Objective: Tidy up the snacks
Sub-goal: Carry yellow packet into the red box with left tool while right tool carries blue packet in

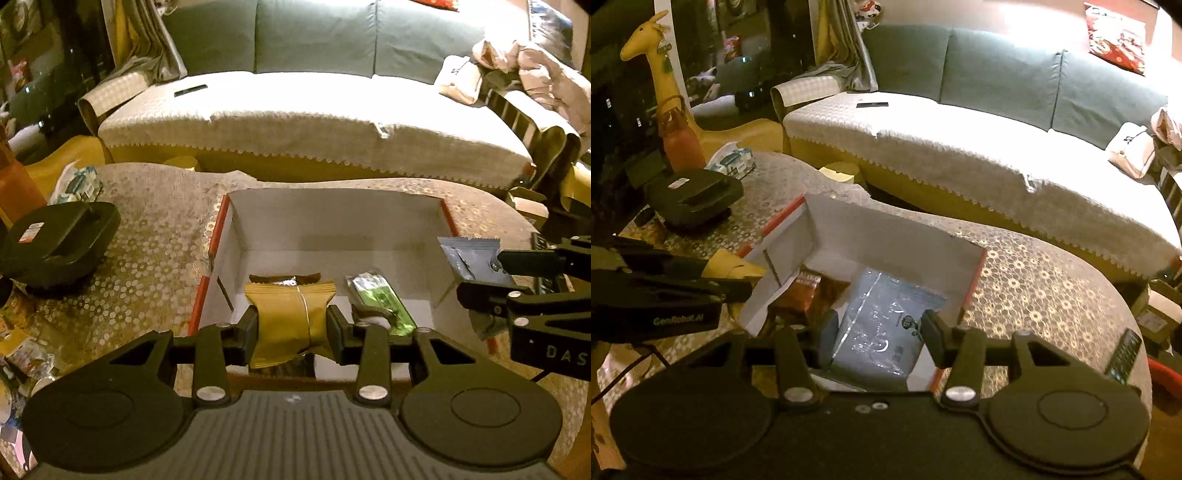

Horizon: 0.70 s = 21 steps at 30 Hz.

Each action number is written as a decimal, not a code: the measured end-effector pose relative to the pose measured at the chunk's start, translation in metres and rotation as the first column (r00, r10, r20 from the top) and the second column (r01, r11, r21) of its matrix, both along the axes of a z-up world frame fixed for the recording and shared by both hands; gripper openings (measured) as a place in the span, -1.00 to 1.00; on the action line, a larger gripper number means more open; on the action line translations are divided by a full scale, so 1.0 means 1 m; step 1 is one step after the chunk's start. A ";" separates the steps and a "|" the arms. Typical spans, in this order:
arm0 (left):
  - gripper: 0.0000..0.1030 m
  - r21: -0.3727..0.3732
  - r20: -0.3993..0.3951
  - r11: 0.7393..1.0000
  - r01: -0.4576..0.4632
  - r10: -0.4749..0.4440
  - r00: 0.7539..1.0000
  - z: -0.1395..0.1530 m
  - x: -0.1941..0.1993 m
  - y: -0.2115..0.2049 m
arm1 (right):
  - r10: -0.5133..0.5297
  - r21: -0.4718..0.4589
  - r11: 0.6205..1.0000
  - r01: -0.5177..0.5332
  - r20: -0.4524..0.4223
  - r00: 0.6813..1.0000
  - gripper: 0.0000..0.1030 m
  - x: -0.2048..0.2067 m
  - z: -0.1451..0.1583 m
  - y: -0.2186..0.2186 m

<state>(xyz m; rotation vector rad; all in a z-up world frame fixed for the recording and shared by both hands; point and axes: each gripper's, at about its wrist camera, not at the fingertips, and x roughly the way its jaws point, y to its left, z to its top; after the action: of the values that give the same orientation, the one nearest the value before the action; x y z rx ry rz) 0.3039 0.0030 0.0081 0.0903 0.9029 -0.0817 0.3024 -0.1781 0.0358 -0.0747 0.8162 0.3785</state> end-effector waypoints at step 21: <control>-0.27 0.036 -0.181 0.998 -0.042 0.047 0.982 -0.081 0.066 0.005 | 0.054 -0.092 0.994 -0.064 -0.113 0.992 -0.05 0.069 -0.083 0.040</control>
<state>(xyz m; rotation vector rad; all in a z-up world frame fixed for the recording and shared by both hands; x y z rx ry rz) 0.3699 0.0075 -0.0724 0.0934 1.0884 -0.0342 0.3713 -0.1383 -0.0473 -0.1682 0.9425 0.4020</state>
